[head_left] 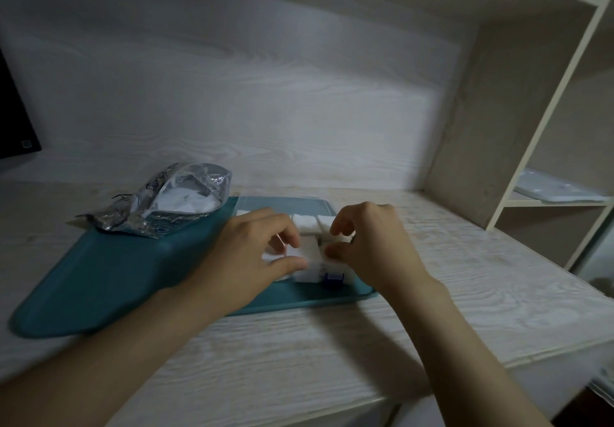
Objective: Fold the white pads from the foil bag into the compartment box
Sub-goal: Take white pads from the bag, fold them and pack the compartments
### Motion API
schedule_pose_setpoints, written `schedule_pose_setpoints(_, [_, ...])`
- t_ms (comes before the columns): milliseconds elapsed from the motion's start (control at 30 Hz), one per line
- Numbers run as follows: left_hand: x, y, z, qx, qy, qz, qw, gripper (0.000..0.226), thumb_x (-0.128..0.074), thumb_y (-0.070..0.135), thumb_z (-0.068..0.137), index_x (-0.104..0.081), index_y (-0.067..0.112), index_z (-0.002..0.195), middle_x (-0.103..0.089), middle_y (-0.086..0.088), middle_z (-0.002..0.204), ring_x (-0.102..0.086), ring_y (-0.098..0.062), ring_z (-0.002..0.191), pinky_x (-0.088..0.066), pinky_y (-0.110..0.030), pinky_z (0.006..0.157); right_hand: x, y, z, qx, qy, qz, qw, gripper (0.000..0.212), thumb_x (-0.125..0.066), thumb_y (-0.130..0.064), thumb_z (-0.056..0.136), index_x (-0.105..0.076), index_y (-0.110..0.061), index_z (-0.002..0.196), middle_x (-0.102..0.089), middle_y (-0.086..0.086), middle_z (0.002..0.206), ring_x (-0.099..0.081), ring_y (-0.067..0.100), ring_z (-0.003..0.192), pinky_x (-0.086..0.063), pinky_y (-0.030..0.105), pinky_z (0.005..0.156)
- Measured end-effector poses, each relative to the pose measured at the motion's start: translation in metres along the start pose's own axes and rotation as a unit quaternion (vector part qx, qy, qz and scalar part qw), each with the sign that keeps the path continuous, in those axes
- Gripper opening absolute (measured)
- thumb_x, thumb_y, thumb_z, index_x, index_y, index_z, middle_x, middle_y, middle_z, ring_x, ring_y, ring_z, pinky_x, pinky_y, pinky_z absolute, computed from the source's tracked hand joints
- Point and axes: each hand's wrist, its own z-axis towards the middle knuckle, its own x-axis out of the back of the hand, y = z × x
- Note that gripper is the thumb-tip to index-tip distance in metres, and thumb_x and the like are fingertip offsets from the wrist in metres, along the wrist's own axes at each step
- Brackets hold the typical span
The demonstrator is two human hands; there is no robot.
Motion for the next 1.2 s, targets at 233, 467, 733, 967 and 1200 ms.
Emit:
schedule_pose_setpoints(233, [0.002,0.005,0.000,-0.012,-0.011,-0.029,0.999,0.028,-0.095,0.013,0.075,-0.072,0.020,0.090,-0.062,0.010,0.105,-0.071,-0.011,0.091,-0.060,-0.030,0.081,-0.007,-0.004,-0.003,-0.007,0.030,-0.045,0.999,0.015,-0.069,-0.011,0.091,-0.079,-0.021,0.088,-0.073,0.000,0.089,-0.065,0.018,0.076,-0.057,0.034,0.066])
schedule_pose_setpoints(467, [0.000,0.001,0.000,-0.004,0.003,-0.007,1.000,0.024,-0.094,0.017,0.077,-0.073,0.021,0.087,-0.065,0.012,0.095,-0.069,-0.006,0.090,-0.051,-0.015,0.078,-0.003,-0.008,-0.014,0.010,-0.027,-0.045,0.999,0.024,-0.059,-0.027,0.099,-0.079,-0.019,0.089,-0.073,0.000,0.088,-0.066,0.018,0.074,-0.062,0.040,0.066])
schedule_pose_setpoints(733, [-0.004,-0.006,-0.002,-0.072,-0.048,0.033,0.996,0.011,-0.081,0.019,0.092,-0.078,0.024,0.102,-0.069,0.016,0.107,-0.065,-0.003,0.103,-0.051,-0.026,0.092,0.015,-0.025,-0.027,0.030,-0.073,-0.112,0.991,0.021,-0.057,-0.019,0.094,-0.077,-0.020,0.100,-0.066,0.005,0.103,-0.060,0.027,0.096,-0.056,0.040,0.083])
schedule_pose_setpoints(967, [-0.005,-0.010,-0.002,-0.085,-0.077,0.041,0.993,0.004,-0.073,0.027,0.098,-0.077,0.026,0.099,-0.070,0.017,0.098,-0.065,-0.006,0.096,-0.054,-0.037,0.086,0.017,-0.019,-0.029,0.029,-0.087,-0.199,0.976,0.018,-0.065,-0.033,0.087,-0.074,-0.028,0.101,-0.066,-0.003,0.101,-0.049,0.023,0.101,-0.030,0.040,0.085])
schedule_pose_setpoints(1200, [-0.004,-0.010,-0.003,-0.080,-0.077,0.041,0.993,0.006,-0.075,0.024,0.097,-0.076,0.030,0.098,-0.068,0.020,0.096,-0.062,-0.004,0.094,-0.052,-0.035,0.086,0.021,-0.024,-0.025,0.039,-0.110,-0.201,0.973,0.030,-0.069,-0.031,0.086,-0.070,-0.026,0.115,-0.067,0.000,0.113,-0.050,0.024,0.111,-0.032,0.041,0.093])
